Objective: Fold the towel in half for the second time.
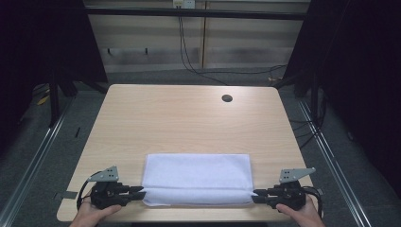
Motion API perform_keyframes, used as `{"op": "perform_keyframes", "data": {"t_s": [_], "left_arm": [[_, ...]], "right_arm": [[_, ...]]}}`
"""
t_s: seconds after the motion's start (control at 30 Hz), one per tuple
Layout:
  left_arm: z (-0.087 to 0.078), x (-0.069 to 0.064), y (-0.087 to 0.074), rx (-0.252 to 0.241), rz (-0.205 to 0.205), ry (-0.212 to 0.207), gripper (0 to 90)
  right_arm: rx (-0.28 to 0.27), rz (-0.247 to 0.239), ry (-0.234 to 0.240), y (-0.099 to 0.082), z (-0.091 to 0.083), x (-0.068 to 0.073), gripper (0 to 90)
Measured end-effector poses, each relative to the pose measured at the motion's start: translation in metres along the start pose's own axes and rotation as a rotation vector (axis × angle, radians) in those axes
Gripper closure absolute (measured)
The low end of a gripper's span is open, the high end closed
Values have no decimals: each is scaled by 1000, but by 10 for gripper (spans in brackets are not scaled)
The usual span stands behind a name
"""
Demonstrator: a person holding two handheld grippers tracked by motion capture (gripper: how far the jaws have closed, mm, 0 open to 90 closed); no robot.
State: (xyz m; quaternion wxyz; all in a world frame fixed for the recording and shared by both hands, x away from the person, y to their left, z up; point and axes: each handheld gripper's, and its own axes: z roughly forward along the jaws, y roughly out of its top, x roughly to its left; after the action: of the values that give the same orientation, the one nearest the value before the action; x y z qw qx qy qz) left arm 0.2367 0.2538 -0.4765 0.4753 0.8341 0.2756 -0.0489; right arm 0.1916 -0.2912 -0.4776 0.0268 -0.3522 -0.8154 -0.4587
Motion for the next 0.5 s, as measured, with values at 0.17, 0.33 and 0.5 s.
{"op": "perform_keyframes", "data": {"t_s": [0.17,0.33,0.5], "left_arm": [[-12,6,14,-144,-61,64,540],[-6,34,23,-176,-129,172,476],[0,48,17,-152,-186,251,343]], "right_arm": [[-121,14,-71,10,-10,-3,561],[-179,-1,-224,18,-9,-16,440],[-183,43,-378,13,-10,-36,366]]}}
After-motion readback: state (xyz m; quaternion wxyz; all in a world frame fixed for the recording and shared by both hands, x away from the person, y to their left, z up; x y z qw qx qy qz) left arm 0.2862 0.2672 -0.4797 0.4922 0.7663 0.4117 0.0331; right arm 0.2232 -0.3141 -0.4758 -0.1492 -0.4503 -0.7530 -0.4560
